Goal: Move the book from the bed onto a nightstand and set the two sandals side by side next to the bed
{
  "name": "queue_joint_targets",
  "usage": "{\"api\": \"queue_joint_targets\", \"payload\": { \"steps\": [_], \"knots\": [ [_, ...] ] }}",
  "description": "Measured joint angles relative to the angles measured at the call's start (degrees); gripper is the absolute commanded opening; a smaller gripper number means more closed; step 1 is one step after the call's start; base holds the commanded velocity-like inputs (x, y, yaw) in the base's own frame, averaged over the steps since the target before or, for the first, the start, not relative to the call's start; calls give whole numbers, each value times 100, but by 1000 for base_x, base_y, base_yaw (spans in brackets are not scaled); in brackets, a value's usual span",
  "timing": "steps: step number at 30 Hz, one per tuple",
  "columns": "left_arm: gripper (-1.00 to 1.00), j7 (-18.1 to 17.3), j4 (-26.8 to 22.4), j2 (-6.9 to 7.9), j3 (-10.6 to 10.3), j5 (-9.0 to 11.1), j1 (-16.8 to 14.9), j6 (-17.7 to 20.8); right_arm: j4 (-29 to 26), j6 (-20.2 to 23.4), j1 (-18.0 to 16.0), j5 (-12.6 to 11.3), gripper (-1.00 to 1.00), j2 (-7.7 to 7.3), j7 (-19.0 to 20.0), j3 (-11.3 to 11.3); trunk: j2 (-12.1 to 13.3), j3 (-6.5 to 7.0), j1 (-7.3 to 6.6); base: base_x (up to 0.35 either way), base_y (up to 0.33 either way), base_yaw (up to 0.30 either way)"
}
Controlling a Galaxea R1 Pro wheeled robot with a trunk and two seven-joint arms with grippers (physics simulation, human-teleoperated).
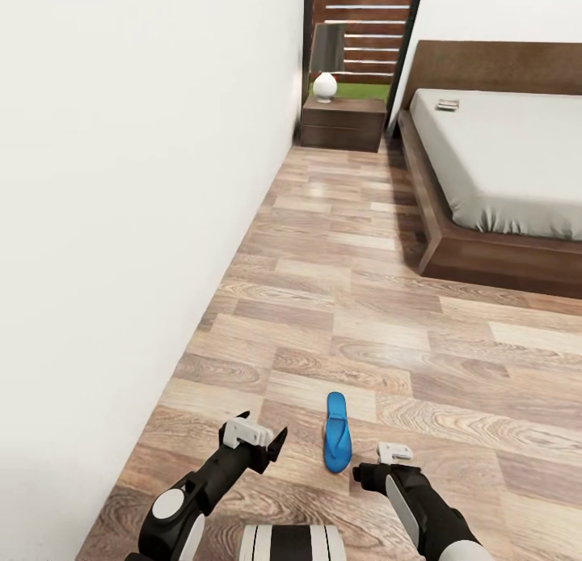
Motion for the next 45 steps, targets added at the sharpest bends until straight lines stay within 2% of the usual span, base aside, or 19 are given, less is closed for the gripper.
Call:
{"api": "queue_joint_targets", "payload": {
  "steps": [2, 4, 5, 7, 9, 12, 17, 23, 33, 45],
  "knots": [
    [100, -5, -4, 5, 28, 6, 0, -4, 0, 0, 0, 0, 100, 1, -1, 0, 0, 0, 0, 0, 0, 0],
    [100, -28, -7, 8, 194, 37, -1, -7, 0, 0, 0, 0, 100, 2, -1, 0, 0, 0, 0, 0, 0, 0],
    [100, -62, -7, 9, 344, 101, -1, -10, 0, 0, 0, 0, 100, 2, -2, 0, 0, 0, 0, 0, 0, 0],
    [100, -175, -8, 11, 610, 283, -2, -20, 0, 0, 0, 0, 100, 3, -1, 0, 0, 0, 0, 0, 0, 0],
    [100, -434, -10, 17, 900, 603, -2, -29, 0, 0, 0, 0, 100, 3, 0, 0, 0, 0, 0, 0, 0, 0],
    [100, -826, -12, 63, 1104, 957, -3, -15, 0, 0, 0, 0, 100, 3, -3, 0, 0, 0, 0, 0, 0, 0],
    [100, -1025, -12, 175, 1177, 1176, -3, 11, 0, 0, 0, 0, 100, 3, -3, 0, 0, 0, 0, 0, 0, 0],
    [100, -1028, -7, 196, 1178, 1478, -3, 9, 0, 0, 0, 0, 100, 3, -3, 0, 0, 0, 0, 0, 0, 0],
    [100, -982, 5, 185, 1176, 1499, -7, -16, 0, 0, 0, 0, 100, 3, 0, 0, 0, 0, 0, 1, 0, 0],
    [100, -971, 12, 177, 1168, 1481, -5, -27, 0, 0, 0, 0, 100, 3, -3, 0, 0, 0, 0, 121, 0, 0]
  ]
}}
